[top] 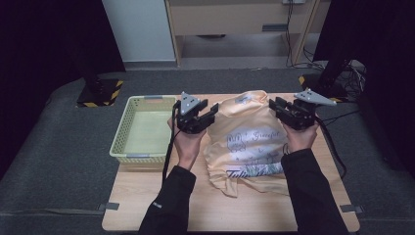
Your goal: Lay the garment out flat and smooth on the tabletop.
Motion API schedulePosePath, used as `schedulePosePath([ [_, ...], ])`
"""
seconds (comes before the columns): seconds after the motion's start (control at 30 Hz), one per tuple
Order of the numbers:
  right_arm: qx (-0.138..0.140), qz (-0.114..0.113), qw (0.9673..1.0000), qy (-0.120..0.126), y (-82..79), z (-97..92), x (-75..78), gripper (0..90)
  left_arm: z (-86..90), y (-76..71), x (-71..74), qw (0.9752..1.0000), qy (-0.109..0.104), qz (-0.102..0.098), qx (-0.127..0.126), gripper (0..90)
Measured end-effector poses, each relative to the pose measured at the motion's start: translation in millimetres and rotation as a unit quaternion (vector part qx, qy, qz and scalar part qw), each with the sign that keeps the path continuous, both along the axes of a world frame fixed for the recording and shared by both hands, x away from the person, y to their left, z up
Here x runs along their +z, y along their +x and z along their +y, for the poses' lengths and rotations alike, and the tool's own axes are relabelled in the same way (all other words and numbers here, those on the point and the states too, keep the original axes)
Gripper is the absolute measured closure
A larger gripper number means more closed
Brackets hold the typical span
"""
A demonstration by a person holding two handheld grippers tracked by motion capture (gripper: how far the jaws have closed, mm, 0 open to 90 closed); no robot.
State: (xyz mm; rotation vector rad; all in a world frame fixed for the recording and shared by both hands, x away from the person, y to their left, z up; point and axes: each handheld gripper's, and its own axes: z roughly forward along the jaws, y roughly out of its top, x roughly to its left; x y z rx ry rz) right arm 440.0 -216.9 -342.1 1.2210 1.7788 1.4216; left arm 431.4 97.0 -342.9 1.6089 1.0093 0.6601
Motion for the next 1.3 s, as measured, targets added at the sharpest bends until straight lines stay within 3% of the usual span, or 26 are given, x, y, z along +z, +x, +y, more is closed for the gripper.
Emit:
schedulePosePath([
  [0.03,0.0,0.0,1.0,0.0,0.0,0.0,0.0,61.4,0.0,0.0,0.0,1.0,0.0,0.0,0.0,42.5],
  [0.07,-0.021,0.015,0.9997,0.0,9.9,-1.2,-3.8,50.9,-0.9,5.3,-3.2,0.9998,0.012,0.007,0.015,37.2],
  [0.1,-0.027,0.016,0.9995,-0.006,11.9,-2.1,-5.6,46.6,-1.5,11.2,-8.5,0.999,0.02,0.013,0.039,31.0],
  [0.2,-0.025,0.017,0.9995,-0.012,9.9,-5.1,-10.3,40.2,1.3,11.1,-12.8,0.9987,0.011,0.027,0.042,26.3],
  [0.57,-0.006,0.019,0.9997,0.012,-16.5,-25.2,-7.8,29.7,11.8,-8.6,-11.5,0.9987,0.025,0.029,0.034,21.9],
  [0.97,0.009,0.028,0.9995,0.006,-41.1,-37.4,-14.0,21.4,31.7,-38.3,-19.9,0.9982,0.044,0.035,0.021,18.6],
  [1.3,0.01,0.038,0.9991,-0.014,-55.8,-38.0,-23.9,15.6,32.6,-60.0,-30.1,0.9964,0.075,0.039,0.004,17.5],
])
